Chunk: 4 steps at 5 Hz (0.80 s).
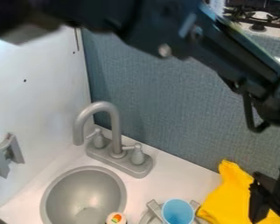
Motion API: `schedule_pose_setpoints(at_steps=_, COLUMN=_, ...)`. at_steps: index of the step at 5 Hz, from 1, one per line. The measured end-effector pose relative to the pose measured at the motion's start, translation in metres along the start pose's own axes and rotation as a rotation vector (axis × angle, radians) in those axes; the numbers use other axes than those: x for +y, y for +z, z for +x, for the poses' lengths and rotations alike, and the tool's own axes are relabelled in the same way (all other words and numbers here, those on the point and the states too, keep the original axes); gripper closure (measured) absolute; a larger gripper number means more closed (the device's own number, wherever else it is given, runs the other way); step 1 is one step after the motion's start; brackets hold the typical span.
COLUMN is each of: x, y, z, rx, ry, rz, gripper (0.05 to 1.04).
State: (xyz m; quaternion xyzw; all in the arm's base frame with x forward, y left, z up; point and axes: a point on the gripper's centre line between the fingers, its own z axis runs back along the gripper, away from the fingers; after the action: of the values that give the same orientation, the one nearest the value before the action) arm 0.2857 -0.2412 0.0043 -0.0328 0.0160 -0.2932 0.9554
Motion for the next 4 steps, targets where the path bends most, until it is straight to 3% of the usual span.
schedule_pose_setpoints(at_steps=2, x=-0.020, y=-0.028, z=0.012, rx=0.024, ry=-0.042, rz=0.034, gripper=0.083)
schedule_pose_setpoints(at_steps=3, x=-0.028, y=-0.029, z=0.013, rx=0.016, ry=-0.073, rz=0.032, gripper=0.083)
schedule_pose_setpoints(at_steps=4, x=-0.030, y=-0.037, z=0.020, rx=-0.026, ry=-0.088, rz=0.022, gripper=0.083)
